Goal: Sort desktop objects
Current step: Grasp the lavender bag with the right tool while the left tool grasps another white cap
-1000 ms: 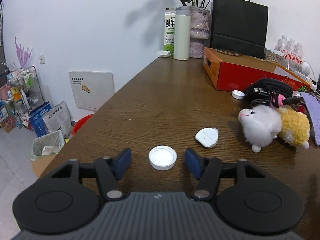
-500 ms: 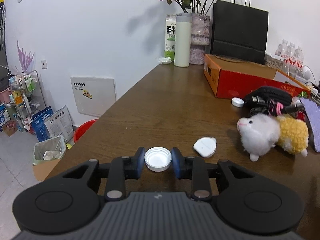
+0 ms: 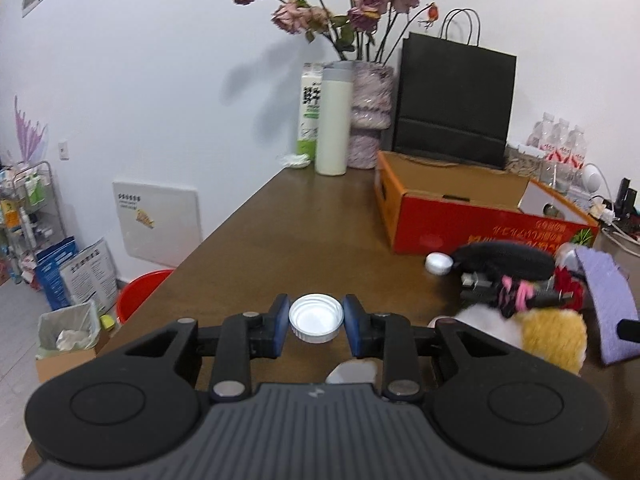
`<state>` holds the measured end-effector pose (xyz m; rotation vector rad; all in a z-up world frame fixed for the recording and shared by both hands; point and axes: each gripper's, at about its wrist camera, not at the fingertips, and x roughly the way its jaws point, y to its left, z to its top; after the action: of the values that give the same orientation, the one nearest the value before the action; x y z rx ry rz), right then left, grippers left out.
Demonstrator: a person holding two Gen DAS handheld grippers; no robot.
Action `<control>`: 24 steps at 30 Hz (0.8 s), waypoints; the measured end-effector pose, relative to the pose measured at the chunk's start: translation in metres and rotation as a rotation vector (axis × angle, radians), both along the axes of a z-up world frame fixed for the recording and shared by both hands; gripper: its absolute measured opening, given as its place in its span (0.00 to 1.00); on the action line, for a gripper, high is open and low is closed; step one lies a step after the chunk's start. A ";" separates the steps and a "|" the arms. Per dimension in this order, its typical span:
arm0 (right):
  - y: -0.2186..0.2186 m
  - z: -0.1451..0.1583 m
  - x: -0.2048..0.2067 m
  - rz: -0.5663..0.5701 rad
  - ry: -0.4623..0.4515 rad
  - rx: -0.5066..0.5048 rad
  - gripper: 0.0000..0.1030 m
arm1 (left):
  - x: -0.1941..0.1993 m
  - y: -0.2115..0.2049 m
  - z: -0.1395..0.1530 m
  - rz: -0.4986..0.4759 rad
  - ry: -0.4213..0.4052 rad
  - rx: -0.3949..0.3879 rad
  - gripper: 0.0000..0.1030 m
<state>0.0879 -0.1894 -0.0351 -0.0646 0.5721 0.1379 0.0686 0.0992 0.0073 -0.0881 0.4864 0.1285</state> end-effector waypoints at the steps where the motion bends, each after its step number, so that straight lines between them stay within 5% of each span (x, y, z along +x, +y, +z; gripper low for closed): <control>1: 0.000 -0.001 0.004 -0.003 0.000 -0.004 1.00 | 0.004 -0.002 0.001 -0.006 -0.005 -0.002 0.29; 12: 0.008 -0.009 0.025 -0.017 0.019 -0.058 0.97 | 0.030 -0.021 -0.001 -0.068 -0.004 -0.009 0.29; 20: 0.006 -0.012 0.027 -0.008 0.039 -0.051 0.58 | 0.029 -0.020 -0.005 -0.067 0.008 -0.015 0.29; 24: 0.004 -0.012 0.023 0.004 0.037 -0.025 0.28 | 0.025 -0.018 -0.004 -0.064 0.001 -0.016 0.29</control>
<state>0.1109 -0.1856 -0.0469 -0.0873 0.6106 0.1366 0.0931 0.0813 0.0036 -0.0881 0.4903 0.0615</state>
